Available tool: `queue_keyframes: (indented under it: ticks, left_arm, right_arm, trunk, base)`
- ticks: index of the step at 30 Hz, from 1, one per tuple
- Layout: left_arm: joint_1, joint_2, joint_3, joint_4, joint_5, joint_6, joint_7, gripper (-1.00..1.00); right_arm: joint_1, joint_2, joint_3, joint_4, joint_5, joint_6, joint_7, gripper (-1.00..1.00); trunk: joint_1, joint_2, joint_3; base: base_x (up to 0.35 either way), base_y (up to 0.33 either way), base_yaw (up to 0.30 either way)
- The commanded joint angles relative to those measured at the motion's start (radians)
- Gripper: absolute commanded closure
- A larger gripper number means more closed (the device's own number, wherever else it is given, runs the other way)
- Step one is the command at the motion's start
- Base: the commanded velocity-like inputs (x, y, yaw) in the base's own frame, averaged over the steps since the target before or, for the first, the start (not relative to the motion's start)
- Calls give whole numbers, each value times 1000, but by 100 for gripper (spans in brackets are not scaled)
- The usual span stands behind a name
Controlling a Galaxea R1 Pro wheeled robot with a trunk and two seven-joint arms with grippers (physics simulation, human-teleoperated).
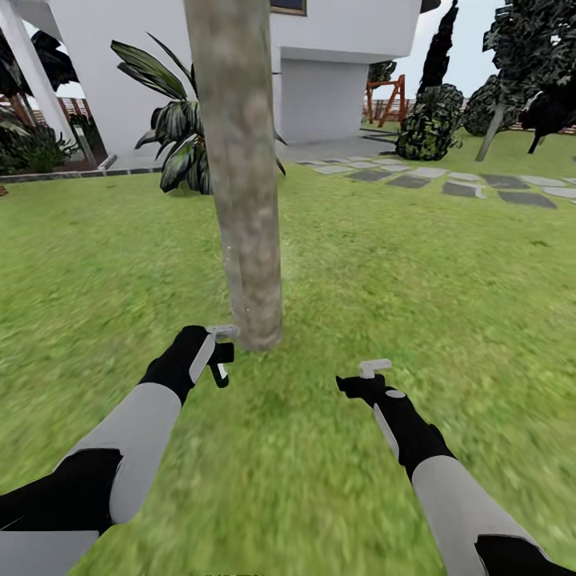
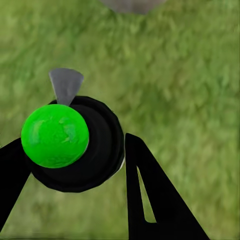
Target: In the garden, pick up the pesticide atomizer on the floor and spray pesticide onto both trees until each tree trunk is fully covered.
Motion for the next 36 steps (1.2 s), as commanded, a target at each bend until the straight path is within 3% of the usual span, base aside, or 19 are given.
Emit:
queue_keyframes:
  ticks: [1, 9, 16, 20, 21, 22, 24, 26, 29, 32, 36]
  left_arm:
    - [-1, -1, 5, -1, 7, 3, 7, 100]
    - [-1, -1, 5, -1, 6, 3, 7, 100]
    - [-1, -4, 6, 0, 9, 4, 49, 100]
    - [-11, 0, 5, -3, 11, 24, 44, 100]
    - [-19, -1, 6, -3, 12, 56, 42, 100]
    - [-40, -3, 6, -6, 14, 107, 38, 100]
    - [-134, -7, 7, -3, 16, 185, 34, 100]
    - [-219, -9, 7, 4, 17, 210, 33, 100]
    - [-297, -13, 8, 8, 18, 223, 33, 100]
    - [-349, -14, 7, 21, 18, 228, 34, 100]
    - [-369, -8, 6, 22, 18, 230, 33, 100]
  right_arm:
    - [0, 1, -6, -2, 10, 5, 8, -100]
    - [0, 1, -6, -2, 10, 5, 8, -100]
    - [0, 1, -5, -2, 10, 5, 8, -100]
    - [0, 1, -5, -2, 10, 5, 8, -100]
    - [0, 1, -5, -2, 10, 5, 8, -100]
    - [0, 1, -5, -2, 10, 5, 8, -100]
    - [0, 1, -5, -2, 11, 5, 8, -100]
    - [0, 1, -6, -2, 11, 5, 8, -100]
    - [0, 1, -6, -3, 11, 5, 8, -100]
    - [0, 0, -7, -5, 11, 5, 8, -100]
    - [0, -1, -6, -25, 10, 5, 8, -100]
  trunk:
    - [0, 0, -1]
    - [0, 0, -1]
    - [0, 0, -1]
    - [0, 0, -2]
    - [0, 0, -2]
    - [0, 0, -2]
    - [0, 0, -2]
    - [0, 0, -2]
    - [0, 0, -2]
    - [0, 0, -2]
    - [0, 0, -2]
  base:
    - [0, -274, 275]
    - [104, -266, 275]
    - [129, -203, 251]
    - [8, -16, 35]
    - [1, -3, 6]
    - [1, -1, 3]
    - [0, 0, 1]
    - [0, 0, 0]
    - [0, 0, 0]
    - [0, 0, -44]
    - [0, 0, -244]
